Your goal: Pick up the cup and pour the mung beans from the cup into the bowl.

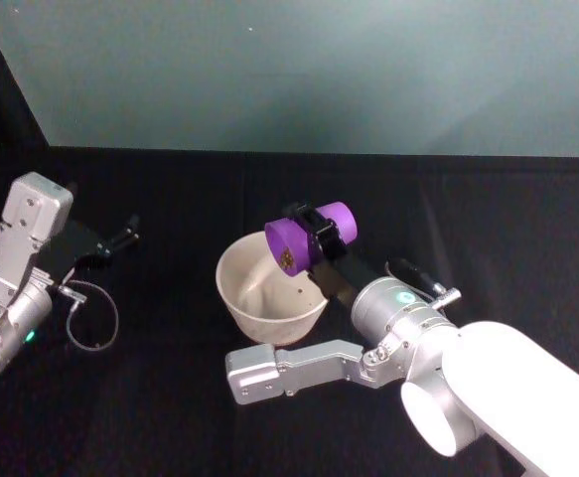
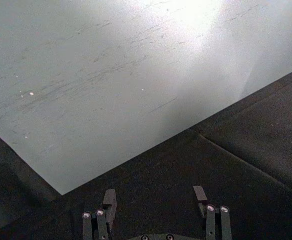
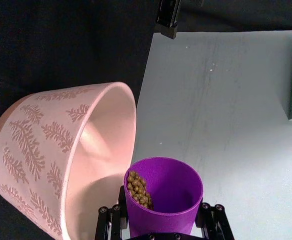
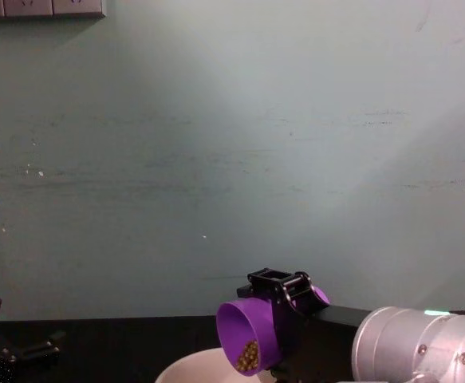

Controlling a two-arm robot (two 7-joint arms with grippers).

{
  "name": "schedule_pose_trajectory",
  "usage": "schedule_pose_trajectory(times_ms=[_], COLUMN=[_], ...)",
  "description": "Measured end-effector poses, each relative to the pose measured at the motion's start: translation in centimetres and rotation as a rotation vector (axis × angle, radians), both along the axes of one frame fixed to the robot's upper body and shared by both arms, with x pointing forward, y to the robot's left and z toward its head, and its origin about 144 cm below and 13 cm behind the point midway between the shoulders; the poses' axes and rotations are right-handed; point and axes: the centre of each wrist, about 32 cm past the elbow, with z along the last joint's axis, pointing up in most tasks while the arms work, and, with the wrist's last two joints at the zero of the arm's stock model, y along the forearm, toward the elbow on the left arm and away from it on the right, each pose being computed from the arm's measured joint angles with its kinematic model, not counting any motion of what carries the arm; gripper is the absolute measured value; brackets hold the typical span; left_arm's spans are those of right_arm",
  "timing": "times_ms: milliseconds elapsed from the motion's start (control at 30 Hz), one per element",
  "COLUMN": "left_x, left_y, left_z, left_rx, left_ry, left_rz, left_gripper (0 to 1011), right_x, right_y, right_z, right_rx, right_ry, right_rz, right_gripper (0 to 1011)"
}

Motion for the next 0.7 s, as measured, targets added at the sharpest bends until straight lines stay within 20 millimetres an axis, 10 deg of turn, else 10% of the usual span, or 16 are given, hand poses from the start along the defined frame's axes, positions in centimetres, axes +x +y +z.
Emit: schedule_pose_trajectory(times_ms=[700], left_x=[0.0], left_y=[0.0], left_z=[0.0], left_rx=[0.0], left_ry=[0.0], left_rz=[0.0], left_gripper=[1000], right_x=[-0.24], right_y=[-0.14], right_z=[0.11], right_rx=[-0.021], right_ry=[-0.023], right_rz=[0.001], right_gripper=[726])
